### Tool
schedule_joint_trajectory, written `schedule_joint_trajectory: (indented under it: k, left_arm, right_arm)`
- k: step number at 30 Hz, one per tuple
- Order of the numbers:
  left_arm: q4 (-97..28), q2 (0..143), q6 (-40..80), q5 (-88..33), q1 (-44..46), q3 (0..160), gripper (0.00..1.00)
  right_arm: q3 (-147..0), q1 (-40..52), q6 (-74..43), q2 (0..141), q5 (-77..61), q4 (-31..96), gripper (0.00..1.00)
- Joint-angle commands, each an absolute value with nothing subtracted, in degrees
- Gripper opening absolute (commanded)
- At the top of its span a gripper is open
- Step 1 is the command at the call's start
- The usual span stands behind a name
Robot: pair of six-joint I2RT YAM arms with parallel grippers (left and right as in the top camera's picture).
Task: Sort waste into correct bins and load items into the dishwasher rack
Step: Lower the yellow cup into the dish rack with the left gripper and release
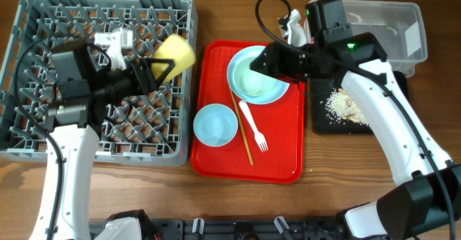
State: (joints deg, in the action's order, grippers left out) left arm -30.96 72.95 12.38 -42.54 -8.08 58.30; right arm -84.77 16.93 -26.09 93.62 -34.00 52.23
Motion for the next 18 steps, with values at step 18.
schedule_joint_trajectory:
  k: [18]
  left_arm:
    - [-61.34,70.59,17.43,4.16,-8.91,68.2,0.14]
  right_arm:
    - [-86.7,12.19,-18.24,89.36,-13.82,64.03,0.49]
